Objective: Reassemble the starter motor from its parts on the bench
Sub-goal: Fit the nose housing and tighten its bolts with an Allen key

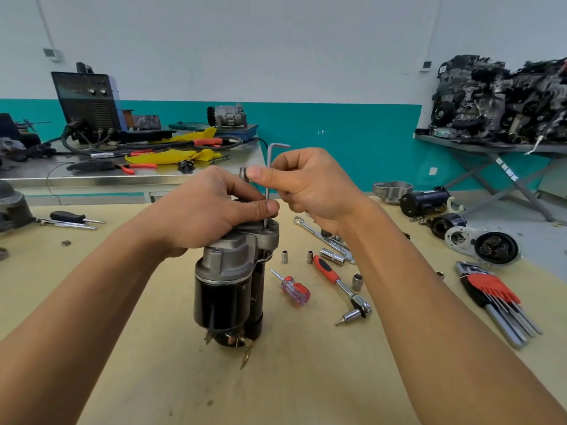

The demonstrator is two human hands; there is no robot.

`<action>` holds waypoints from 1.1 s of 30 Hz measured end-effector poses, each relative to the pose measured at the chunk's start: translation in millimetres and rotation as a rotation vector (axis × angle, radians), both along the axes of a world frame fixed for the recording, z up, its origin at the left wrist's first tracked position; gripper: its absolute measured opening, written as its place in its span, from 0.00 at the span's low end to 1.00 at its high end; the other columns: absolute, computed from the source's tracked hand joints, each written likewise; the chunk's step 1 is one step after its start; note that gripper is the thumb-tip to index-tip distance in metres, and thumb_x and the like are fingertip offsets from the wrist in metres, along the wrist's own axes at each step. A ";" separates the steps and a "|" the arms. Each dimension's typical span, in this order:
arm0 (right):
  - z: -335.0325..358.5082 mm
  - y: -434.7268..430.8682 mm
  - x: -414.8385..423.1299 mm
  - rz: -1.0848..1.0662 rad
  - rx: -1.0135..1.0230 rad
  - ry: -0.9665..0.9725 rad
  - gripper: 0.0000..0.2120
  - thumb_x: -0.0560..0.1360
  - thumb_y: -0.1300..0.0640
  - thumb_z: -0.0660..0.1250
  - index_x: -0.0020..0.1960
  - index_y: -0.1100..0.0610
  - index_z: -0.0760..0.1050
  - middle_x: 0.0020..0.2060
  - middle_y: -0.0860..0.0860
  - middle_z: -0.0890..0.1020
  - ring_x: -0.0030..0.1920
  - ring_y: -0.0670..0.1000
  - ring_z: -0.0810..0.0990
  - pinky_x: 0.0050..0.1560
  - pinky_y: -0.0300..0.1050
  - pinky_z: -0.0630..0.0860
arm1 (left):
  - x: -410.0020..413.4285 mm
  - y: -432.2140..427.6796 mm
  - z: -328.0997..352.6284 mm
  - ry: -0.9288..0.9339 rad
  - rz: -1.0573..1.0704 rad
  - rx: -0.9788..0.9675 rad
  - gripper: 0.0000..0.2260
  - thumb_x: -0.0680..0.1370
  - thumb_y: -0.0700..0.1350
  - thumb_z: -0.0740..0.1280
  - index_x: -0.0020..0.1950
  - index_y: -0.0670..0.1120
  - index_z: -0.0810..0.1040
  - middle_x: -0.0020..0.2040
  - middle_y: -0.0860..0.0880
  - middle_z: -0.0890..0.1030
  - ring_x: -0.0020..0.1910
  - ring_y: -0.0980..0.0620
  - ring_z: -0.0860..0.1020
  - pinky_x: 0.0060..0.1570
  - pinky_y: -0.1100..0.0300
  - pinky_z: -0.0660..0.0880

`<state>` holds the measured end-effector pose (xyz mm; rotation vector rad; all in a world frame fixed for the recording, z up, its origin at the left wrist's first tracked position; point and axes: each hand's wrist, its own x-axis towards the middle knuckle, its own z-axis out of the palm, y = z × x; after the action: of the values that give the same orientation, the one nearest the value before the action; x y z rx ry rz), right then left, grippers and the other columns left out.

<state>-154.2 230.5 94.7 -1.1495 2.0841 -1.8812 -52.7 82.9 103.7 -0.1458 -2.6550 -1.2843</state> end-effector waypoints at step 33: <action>7.7 4.0 6.5 -0.086 -0.037 0.068 0.07 0.74 0.54 0.74 0.40 0.56 0.84 0.24 0.44 0.75 0.23 0.41 0.69 0.24 0.31 0.65 | 5.1 5.0 2.6 0.001 0.009 0.007 0.14 0.69 0.56 0.72 0.44 0.47 0.88 0.41 0.43 0.86 0.47 0.34 0.82 0.50 0.37 0.79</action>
<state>-147.7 234.4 102.4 -1.1657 2.1763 -1.9522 -47.6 87.9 106.2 -0.1340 -2.6470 -1.2895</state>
